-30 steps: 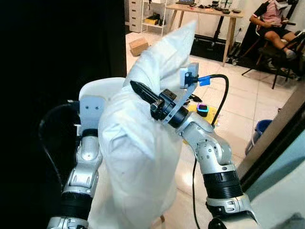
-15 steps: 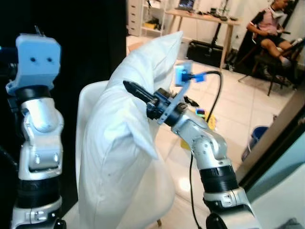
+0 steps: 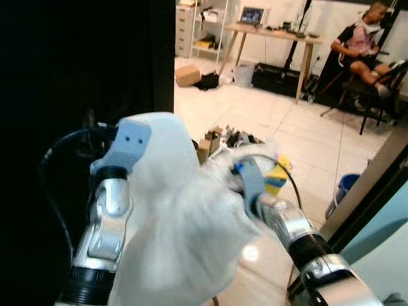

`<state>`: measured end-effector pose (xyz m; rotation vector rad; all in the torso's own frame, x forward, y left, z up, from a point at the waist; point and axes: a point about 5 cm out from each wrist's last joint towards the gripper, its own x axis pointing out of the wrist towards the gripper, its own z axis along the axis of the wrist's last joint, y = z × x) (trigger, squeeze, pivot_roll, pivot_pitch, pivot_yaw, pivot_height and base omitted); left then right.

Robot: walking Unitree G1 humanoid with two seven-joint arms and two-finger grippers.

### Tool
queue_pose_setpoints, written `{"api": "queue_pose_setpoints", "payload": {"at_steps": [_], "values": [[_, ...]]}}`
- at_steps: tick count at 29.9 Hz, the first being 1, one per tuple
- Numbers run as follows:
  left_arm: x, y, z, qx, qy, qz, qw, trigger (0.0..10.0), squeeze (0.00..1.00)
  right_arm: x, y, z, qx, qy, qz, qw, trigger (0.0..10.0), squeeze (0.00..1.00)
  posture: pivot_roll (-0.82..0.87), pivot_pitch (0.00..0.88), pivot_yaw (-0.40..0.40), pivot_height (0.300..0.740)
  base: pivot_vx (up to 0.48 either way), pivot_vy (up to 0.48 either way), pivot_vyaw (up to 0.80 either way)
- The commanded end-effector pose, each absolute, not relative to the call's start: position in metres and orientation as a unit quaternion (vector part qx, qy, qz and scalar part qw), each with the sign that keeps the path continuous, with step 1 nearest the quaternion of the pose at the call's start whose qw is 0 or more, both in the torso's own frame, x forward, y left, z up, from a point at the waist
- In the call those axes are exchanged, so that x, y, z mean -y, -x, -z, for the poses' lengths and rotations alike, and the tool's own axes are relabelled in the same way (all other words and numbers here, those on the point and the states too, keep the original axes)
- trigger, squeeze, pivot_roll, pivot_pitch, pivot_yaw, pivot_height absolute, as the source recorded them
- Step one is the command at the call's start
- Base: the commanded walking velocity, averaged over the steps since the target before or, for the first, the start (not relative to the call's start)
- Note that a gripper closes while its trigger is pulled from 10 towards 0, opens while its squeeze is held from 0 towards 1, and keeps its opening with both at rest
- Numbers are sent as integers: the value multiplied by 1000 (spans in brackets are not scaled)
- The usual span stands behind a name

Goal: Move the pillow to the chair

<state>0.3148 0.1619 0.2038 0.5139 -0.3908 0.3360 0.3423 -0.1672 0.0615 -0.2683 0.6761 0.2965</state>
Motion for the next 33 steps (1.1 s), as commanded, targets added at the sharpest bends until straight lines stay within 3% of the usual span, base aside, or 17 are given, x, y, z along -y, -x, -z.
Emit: {"api": "queue_pose_setpoints", "payload": {"at_steps": [1, 6, 8, 9, 13, 14, 15, 17, 22, 33], "values": [[-159, -317, -200, 176, -228, -151, 946, 10000, 0, 158, -341, -57, -339, 139, -158, 917, 10000, 0, 94, 39, -44, 701, 0, 0, 0], [-153, -324, -181, 115, -161, -97, 975, 10000, 0, 163, -337, -49, -358, 148, -157, 908, 10000, 0, 92, 39, -38, 691, 0, 0, 0], [-131, -328, -148, 16, -57, 14, 998, 10000, 0, 158, -331, -40, -373, 140, -173, 901, 10000, 0, 92, 40, -35, 681, 0, 0, 0], [-118, -324, -128, -47, -13, 77, 996, 10000, 0, 152, -329, -37, -376, 133, -185, 898, 10000, 0, 89, 40, -33, 676, 0, 0, 0], [-110, -321, -115, -83, 12, 115, 990, 10000, 0, 148, -327, -34, -376, 129, -193, 897, 10000, 0, 88, 41, -31, 671, 0, 0, 0], [-105, -315, -100, -126, 23, 145, 981, 10000, 0, 143, -328, -34, -369, 124, -202, 899, 10000, 0, 87, 41, -30, 666, 0, 0, 0], [-105, -315, -100, -126, 23, 145, 981, 10000, 0, 143, -328, -34, -369, 124, -202, 899, 10000, 0, 87, 41, -30, 666, 0, 0, 0], [-112, -303, -62, -214, 15, 138, 967, 10000, 0, 132, -330, -38, -350, 106, -221, 904, 10000, 0, 84, 45, -20, 656, 0, 0, 0], [-123, -297, -42, -250, 16, 117, 961, 10000, 0, 127, -332, -41, -337, 91, -233, 908, 10000, 0, 80, 47, -21, 646, 0, 0, 0], [-165, -304, -40, -217, 28, 65, 974, 10000, 0, 127, -329, -37, -336, 90, -245, 905, 10000, 0, 78, 45, -21, 616, 0, 0, 0]]}}
